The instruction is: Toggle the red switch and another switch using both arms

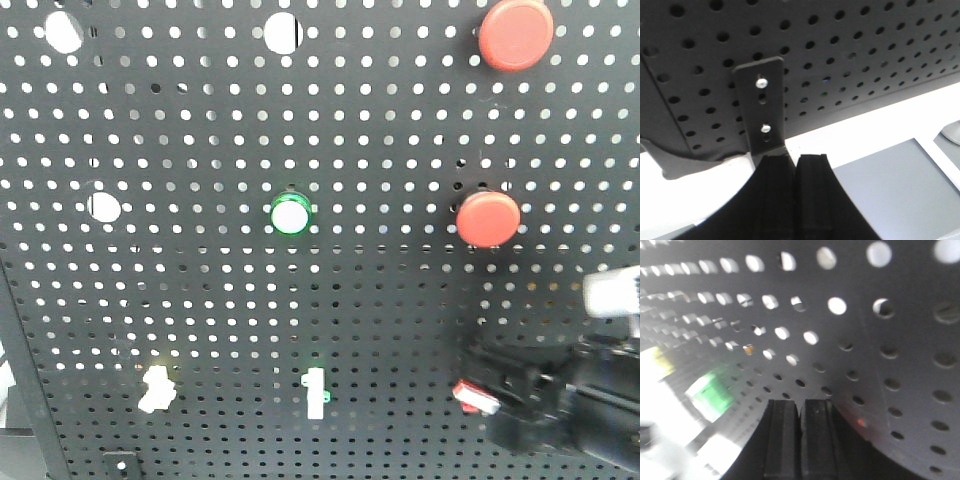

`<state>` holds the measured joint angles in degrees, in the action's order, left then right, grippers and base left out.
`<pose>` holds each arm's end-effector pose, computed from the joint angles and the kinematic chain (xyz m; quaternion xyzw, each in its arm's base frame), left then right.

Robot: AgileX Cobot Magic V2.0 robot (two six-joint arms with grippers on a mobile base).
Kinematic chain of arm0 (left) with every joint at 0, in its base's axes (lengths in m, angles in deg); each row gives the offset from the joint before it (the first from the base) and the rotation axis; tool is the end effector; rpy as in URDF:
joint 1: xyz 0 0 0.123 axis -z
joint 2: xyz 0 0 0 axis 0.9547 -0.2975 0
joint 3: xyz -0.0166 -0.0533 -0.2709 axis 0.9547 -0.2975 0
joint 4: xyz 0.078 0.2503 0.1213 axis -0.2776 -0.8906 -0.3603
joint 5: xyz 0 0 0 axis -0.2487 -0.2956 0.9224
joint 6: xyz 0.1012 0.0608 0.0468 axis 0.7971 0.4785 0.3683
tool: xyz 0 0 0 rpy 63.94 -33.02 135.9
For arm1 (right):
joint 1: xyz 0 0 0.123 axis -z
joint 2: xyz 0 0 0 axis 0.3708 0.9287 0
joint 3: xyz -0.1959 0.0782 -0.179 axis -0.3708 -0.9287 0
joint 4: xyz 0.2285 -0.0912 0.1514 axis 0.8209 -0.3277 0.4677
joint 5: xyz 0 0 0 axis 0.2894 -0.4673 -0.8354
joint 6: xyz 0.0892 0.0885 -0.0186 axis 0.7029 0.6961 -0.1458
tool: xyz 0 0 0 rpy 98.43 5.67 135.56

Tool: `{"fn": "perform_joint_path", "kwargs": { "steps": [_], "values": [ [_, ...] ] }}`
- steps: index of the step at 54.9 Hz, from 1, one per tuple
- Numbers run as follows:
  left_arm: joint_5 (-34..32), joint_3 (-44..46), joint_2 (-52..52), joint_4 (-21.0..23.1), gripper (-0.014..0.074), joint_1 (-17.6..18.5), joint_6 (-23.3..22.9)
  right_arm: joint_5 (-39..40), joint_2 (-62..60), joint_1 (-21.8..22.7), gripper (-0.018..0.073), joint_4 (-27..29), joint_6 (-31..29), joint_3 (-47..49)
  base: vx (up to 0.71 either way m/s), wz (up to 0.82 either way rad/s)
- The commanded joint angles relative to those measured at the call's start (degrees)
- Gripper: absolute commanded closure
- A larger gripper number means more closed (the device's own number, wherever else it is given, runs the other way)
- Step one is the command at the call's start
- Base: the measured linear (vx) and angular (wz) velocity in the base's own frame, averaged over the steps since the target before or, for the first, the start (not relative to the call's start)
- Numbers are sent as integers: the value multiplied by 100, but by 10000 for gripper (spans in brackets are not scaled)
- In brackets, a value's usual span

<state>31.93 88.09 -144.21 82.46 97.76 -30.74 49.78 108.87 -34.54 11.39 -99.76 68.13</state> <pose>0.2226 -0.1038 0.1653 0.1629 0.8425 -0.1241 0.4983 0.2770 0.1153 0.3021 -0.1522 0.7778 0.2698 0.5469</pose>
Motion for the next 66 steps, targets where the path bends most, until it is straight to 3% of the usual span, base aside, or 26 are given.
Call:
{"fn": "perform_joint_path", "kwargs": {
  "steps": [1, 18, 36, 56, 66],
  "values": [
    [-408, 132, 87, 61, 594, 29, -49, 440, -77, -133, 566, 273, -114, 187, 0, 0],
    [-535, 132, 87, 61, 594, 29, -43, 321, 224, -138, 566, 162, -21, 187, 0, 0],
    [-544, 132, 87, 61, 594, 29, 11, 0, 706, -138, 566, -411, 737, 187, 0, 0],
    [-584, 132, 87, 61, 594, 29, 11, -507, 666, -144, 566, -2160, 2239, 187, 0, 0],
    [-584, 132, 87, 61, 594, 29, 11, -638, 365, -318, 566, -2619, 2497, 187, 0, 0]
  ]
}}
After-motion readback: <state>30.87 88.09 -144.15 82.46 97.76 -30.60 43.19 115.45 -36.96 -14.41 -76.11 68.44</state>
